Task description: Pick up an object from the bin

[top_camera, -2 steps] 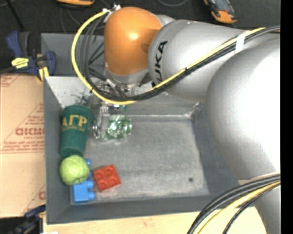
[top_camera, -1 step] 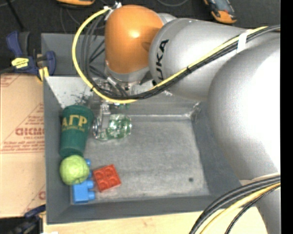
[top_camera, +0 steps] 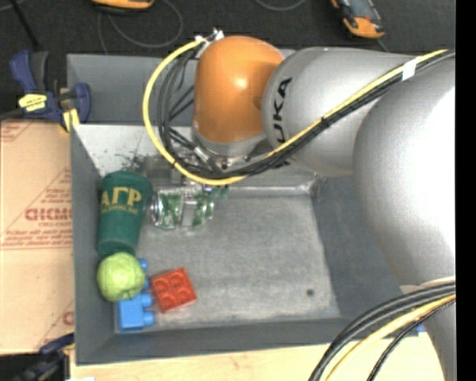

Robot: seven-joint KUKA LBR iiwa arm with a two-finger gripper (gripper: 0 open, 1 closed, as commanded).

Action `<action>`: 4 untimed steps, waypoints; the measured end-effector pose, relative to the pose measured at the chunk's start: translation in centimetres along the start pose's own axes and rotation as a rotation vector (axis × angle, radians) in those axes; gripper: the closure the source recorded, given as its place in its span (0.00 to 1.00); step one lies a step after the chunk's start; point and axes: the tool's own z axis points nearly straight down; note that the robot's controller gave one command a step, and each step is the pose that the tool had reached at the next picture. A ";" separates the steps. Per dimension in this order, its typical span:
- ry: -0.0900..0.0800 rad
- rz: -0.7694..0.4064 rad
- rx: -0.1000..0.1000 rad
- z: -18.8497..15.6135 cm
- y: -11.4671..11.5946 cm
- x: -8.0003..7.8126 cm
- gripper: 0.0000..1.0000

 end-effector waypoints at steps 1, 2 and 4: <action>0.002 -0.070 0.005 4.2 -5.4 0.2 0.00; 0.001 -0.139 0.006 6.2 -6.3 -0.4 0.00; 0.000 -0.133 0.004 7.3 -4.9 -1.9 0.00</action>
Offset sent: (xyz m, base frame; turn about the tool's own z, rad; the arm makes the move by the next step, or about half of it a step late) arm 0.0017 -0.0344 -0.0800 -0.0441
